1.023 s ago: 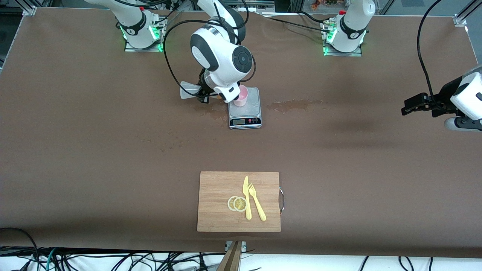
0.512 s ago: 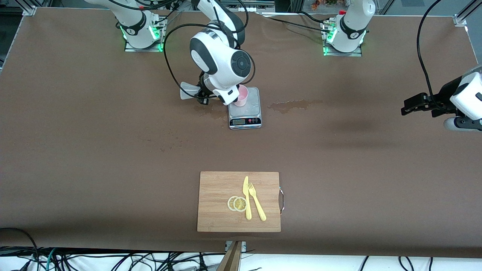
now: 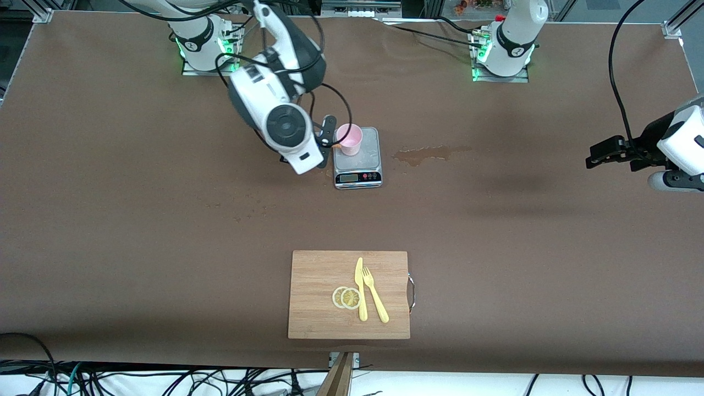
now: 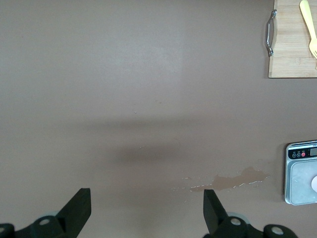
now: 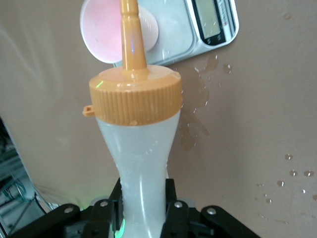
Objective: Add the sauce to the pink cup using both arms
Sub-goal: 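Carry the bottle back and set it upright on the table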
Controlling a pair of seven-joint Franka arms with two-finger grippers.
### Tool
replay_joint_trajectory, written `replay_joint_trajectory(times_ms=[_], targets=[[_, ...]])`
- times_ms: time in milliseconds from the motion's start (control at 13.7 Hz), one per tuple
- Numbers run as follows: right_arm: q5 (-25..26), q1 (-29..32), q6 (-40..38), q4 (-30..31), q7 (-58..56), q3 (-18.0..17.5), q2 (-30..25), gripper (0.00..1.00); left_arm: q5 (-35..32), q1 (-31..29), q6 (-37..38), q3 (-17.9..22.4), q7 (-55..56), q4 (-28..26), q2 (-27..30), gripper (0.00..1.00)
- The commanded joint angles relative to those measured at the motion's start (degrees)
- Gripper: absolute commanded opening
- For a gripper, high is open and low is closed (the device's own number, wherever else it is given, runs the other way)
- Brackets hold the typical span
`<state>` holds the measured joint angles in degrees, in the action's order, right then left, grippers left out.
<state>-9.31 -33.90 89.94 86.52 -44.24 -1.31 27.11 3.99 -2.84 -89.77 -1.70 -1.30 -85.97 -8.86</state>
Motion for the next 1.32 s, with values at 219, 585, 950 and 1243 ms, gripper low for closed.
replay_joint_trajectory(times_ms=[219,585,950,1243], targets=[[-14.8,11.7,4.4,4.9,-21.0,1.6,-4.3,0.15,0.1,0.0,0.7,-0.1,-0.9,1.7,-0.8,1.00],[-29.2,19.4,5.3,12.3,-50.0,9.2,-4.8,0.17,0.1,0.1,0.7,-0.1,-0.9,1.7,-0.8,1.00],[-39.5,26.7,-0.4,17.6,-75.9,14.8,-2.2,0.17,0.1,0.2,0.7,-0.1,-0.9,1.7,-0.8,1.00],[-44.4,34.4,-9.4,17.5,-92.5,15.7,6.2,0.18,0.1,0.3,0.7,-0.1,-0.8,1.7,-0.8,1.00]])
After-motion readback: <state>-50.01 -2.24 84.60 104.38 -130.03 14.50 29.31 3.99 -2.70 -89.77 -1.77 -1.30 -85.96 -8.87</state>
